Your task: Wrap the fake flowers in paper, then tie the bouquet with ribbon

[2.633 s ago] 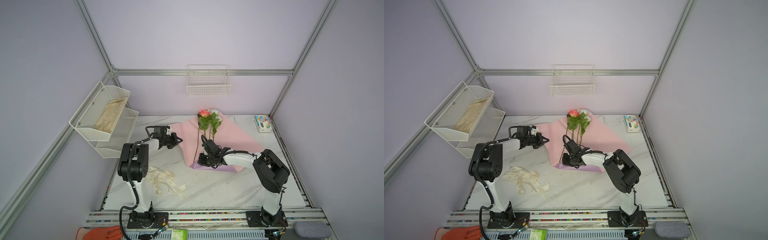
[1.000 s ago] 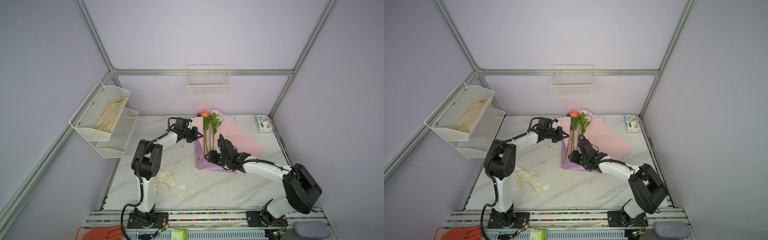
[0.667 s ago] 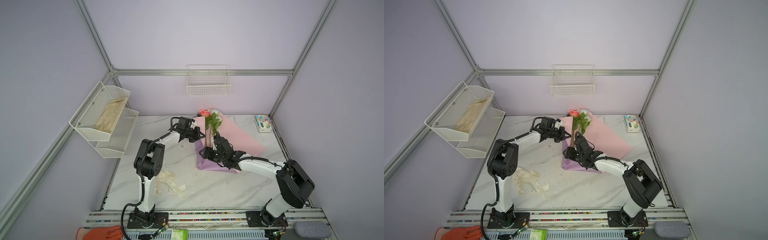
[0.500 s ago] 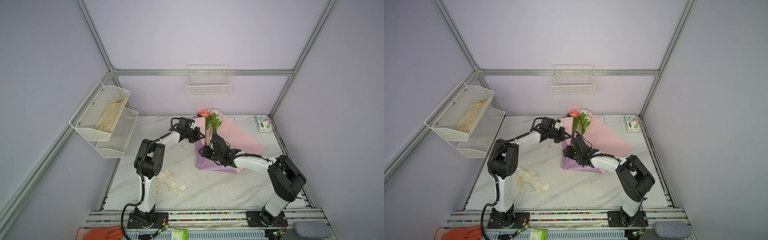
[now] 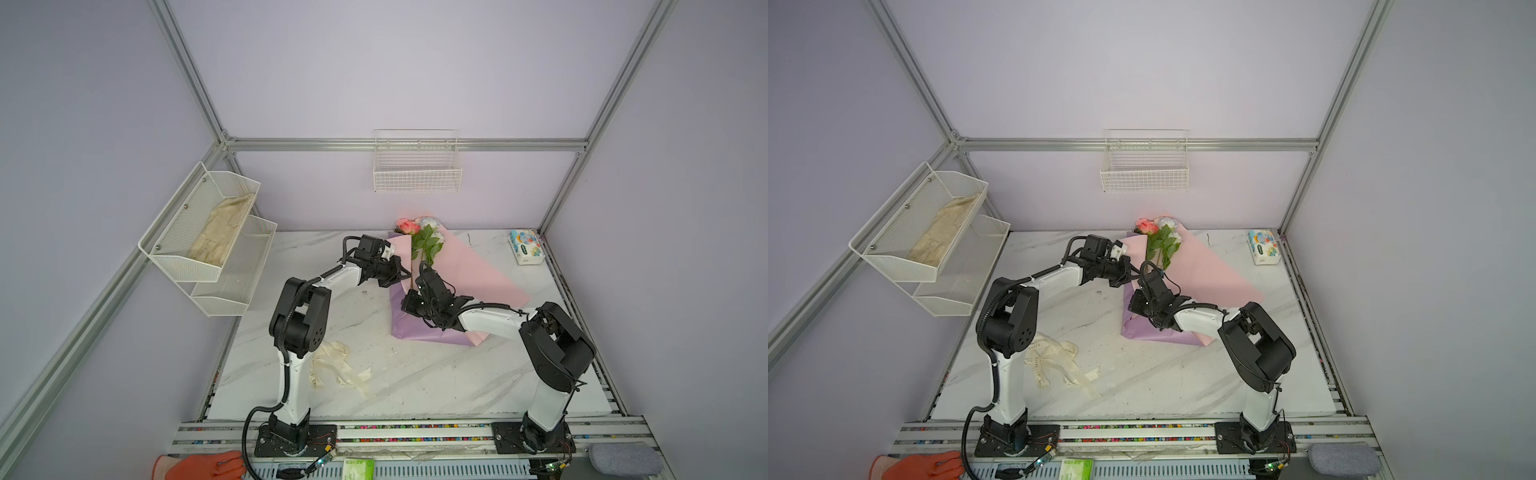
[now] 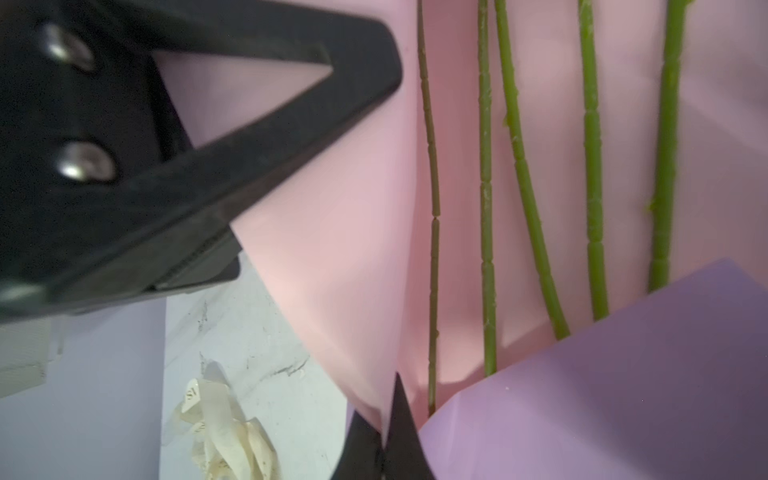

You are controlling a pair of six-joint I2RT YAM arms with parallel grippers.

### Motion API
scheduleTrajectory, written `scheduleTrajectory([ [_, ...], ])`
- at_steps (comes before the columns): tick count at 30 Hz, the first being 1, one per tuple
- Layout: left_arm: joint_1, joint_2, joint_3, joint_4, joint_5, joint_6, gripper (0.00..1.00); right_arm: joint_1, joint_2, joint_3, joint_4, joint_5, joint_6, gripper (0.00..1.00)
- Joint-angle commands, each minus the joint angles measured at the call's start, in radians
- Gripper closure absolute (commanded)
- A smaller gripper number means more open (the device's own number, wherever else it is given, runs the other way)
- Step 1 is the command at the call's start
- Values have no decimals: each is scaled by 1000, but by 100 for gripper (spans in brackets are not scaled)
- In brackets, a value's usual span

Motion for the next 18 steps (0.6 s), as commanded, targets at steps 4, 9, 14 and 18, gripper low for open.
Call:
scheduleTrajectory([
  [4, 2, -106, 32, -38, 2, 92, 63, -47, -53, -82, 37, -60, -13, 99],
  [9, 21, -235, -112, -15, 23, 144, 58, -92, -59, -120, 68, -131, -41, 99],
  [14, 57, -288, -255, 23, 46, 143, 63, -109, -67, -145, 74, -139, -44, 97],
  [18, 56, -266, -309, 36, 109, 153, 74, -116, -64, -151, 76, -149, -41, 96],
])
